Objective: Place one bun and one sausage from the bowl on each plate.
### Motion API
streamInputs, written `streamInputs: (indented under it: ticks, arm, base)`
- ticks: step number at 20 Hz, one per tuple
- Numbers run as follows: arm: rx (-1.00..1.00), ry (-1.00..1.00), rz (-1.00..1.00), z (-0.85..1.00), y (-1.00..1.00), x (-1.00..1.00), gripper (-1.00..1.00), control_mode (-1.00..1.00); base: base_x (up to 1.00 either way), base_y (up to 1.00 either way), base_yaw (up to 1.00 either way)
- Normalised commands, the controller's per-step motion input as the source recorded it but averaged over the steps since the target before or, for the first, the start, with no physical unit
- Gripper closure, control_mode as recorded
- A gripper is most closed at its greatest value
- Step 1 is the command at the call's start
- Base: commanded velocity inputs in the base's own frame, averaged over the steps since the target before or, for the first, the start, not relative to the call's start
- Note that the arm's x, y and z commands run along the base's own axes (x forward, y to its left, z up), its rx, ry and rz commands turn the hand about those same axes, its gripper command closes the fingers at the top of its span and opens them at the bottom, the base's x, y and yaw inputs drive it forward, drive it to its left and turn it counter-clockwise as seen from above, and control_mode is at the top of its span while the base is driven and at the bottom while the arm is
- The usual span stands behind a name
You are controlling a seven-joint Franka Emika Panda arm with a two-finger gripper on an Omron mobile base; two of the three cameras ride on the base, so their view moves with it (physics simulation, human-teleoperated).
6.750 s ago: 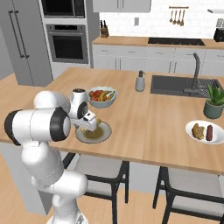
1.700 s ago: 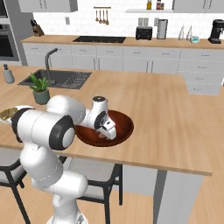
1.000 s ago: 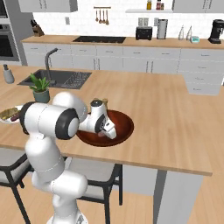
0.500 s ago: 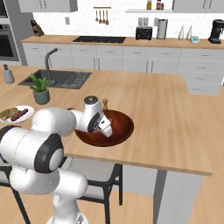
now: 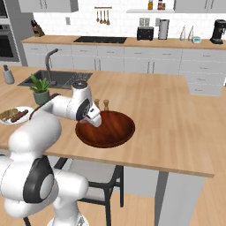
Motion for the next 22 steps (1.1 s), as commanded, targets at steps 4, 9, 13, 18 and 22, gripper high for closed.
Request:
streamInputs:
  ticks: [4,9,13,18,22]
  arm:
    - [0.02,0.09,0.07,1.0,0.05,-0.24,1.0,-1.0]
    - [0.0,0.17,0.07,0.98,0.02,-0.62,1.0,-1.0]
    - [0.0,0.07,0.07,0.64,0.0,-0.94,1.0,-1.0]
    - [0.0,0.02,0.08,0.04,0.0,-1.0,1.0,-1.0]
    - [-0.01,0.0,0.03,-0.04,0.04,-0.46,1.0,1.0]
  base:
    - [0.0,0.0,0.0]
    - [0.0,0.0,0.0]
    - [0.0,0.0,0.0]
    - [0.0,0.0,0.0]
    - [-0.5,0.13,0.03]
